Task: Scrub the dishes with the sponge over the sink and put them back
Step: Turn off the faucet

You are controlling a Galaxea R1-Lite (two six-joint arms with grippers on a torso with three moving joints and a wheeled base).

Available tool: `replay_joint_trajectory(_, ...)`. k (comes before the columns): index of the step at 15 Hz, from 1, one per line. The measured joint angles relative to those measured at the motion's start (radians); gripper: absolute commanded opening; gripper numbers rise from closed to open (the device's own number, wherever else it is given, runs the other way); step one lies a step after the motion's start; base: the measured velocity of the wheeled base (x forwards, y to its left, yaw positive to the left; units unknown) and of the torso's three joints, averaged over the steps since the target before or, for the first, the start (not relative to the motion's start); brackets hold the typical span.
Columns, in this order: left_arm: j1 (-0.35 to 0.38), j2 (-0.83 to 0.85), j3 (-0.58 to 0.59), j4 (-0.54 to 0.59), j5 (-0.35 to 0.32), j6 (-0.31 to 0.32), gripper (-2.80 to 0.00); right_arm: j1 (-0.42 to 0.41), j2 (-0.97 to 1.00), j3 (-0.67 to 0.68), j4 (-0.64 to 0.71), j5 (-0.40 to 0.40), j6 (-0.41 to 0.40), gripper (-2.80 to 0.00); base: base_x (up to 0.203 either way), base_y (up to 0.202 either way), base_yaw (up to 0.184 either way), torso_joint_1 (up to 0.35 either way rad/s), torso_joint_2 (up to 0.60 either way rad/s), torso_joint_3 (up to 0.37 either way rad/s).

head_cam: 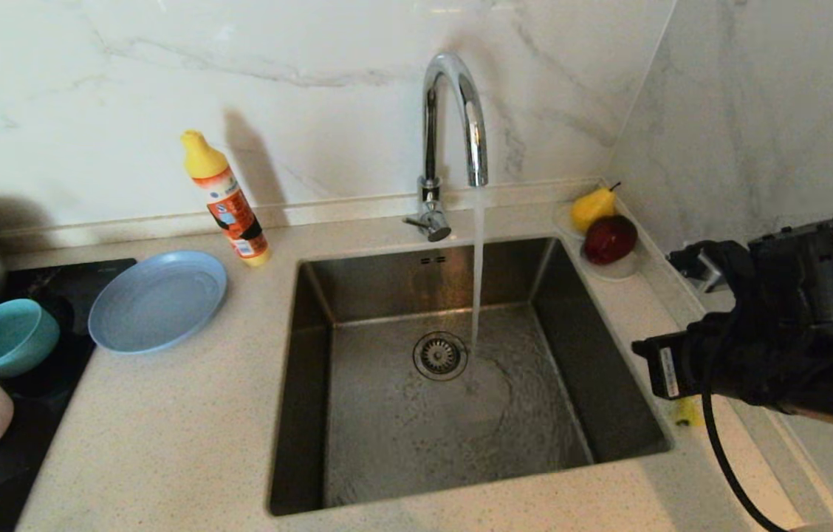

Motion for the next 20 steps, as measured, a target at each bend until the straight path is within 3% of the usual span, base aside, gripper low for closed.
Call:
replay_joint_trajectory(7, 0.0, 0.0, 0.0, 0.0, 0.0, 0.0, -2.8, 0.039, -0.069, 0.108, -0.08, 0.0, -0.023, -2.8, 0.0, 0.0, 0.0, 0.0, 0.0, 0.0)
replay_joint_trajectory(13, 0.0, 0.0, 0.0, 0.0, 0.0, -0.001, -2.8, 0.036, -0.14, 0.278, -0.215, 0.009, -0.038, -2.8, 0.0, 0.0, 0.0, 0.0, 0.0, 0.0)
replay_joint_trajectory(20, 0.001, 0.0, 0.0, 0.0, 0.0, 0.0, -2.8, -0.021, -0.343, 0.534, -0.221, 0.167, -0.039, -2.8, 0.0, 0.0, 0.0, 0.0, 0.0, 0.0)
